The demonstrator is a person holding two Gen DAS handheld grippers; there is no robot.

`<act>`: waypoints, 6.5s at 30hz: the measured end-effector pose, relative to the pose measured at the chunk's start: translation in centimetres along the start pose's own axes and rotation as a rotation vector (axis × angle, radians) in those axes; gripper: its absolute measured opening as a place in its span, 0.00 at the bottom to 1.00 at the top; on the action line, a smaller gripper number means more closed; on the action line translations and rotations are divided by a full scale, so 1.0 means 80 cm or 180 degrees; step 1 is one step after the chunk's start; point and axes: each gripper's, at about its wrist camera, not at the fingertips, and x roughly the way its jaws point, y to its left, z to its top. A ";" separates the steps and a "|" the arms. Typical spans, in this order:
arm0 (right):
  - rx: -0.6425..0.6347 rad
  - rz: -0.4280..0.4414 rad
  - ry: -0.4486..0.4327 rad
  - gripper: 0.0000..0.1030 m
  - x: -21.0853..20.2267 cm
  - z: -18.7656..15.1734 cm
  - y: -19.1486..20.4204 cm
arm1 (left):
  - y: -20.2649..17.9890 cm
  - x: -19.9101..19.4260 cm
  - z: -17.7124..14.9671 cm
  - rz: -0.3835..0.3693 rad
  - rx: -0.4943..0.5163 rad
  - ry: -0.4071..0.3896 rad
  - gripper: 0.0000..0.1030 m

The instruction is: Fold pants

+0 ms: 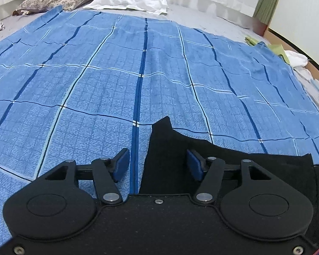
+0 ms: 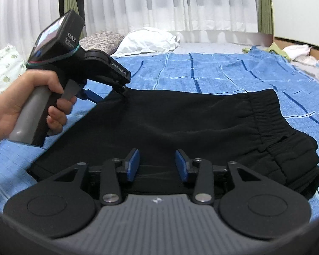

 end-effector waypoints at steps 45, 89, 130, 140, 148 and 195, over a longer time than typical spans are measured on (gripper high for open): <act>0.0754 0.0715 0.0339 0.50 0.114 0.081 -0.251 | 0.000 0.003 -0.017 -0.0340 0.0134 0.0024 0.68; 0.0409 -0.0007 -0.0208 0.91 0.150 0.152 -0.124 | 0.005 0.004 0.020 0.0889 0.0533 -0.0592 0.74; -0.0291 -0.0395 0.0236 1.00 0.052 0.012 -0.028 | 0.004 -0.104 -0.177 0.0440 0.0373 -0.0550 1.00; -0.0283 -0.0383 0.0238 1.00 0.052 0.011 -0.029 | -0.002 -0.109 -0.184 0.0443 0.0456 -0.0522 1.00; -0.0278 -0.0378 0.0241 1.00 0.053 0.012 -0.030 | -0.001 -0.109 -0.187 0.0433 0.0445 -0.0552 1.00; -0.0282 -0.0378 0.0239 1.00 0.053 0.012 -0.030 | 0.002 -0.109 -0.187 0.0408 0.0430 -0.0561 1.00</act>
